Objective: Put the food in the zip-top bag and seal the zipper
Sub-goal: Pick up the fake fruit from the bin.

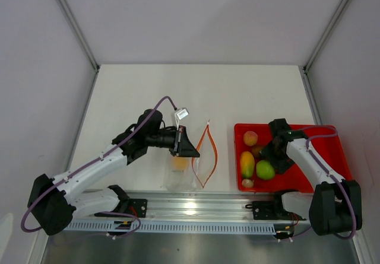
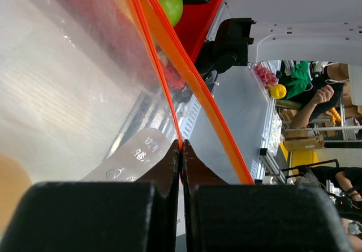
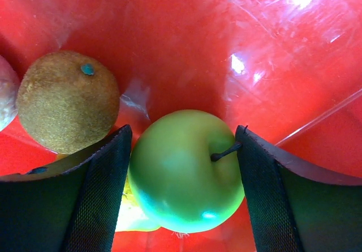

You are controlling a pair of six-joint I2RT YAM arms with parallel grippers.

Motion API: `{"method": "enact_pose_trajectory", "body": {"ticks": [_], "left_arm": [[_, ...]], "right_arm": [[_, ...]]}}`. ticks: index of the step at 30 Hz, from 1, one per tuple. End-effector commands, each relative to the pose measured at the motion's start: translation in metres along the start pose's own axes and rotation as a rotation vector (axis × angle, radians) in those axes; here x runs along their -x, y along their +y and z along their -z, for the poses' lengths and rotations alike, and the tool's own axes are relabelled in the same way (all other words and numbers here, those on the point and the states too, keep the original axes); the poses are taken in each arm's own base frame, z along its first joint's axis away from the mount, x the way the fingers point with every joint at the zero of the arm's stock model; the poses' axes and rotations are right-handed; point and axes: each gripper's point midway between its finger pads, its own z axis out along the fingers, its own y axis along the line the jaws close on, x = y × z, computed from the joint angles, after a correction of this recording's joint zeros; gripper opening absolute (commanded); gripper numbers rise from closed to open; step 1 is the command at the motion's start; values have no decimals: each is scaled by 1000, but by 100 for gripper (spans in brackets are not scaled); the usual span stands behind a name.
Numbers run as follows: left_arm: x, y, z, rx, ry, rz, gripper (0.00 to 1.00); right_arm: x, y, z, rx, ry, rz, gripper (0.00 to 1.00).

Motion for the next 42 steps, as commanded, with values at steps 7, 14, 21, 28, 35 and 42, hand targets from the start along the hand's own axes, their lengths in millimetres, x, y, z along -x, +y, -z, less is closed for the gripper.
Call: {"method": "enact_pose_trajectory", "body": {"ticks": [7, 14, 21, 28, 35, 42], "left_arm": [[1, 0, 2, -17, -14, -5, 0], [1, 1, 4, -9, -21, -6, 1], [-2, 2, 5, -6, -24, -1, 1], [1, 3, 8, 3, -39, -6, 1], [1, 1, 9, -2, -41, -10, 1], [1, 4, 10, 3, -45, -9, 1]], "right_arm": [[1, 13, 8, 71, -14, 12, 54], [11, 12, 26, 109, -66, 41, 76], [12, 2, 41, 99, -81, 113, 98], [-1, -28, 43, -10, -29, 185, 99], [-10, -36, 40, -87, 25, 175, 99], [-23, -30, 32, -113, 91, 203, 99]]}}
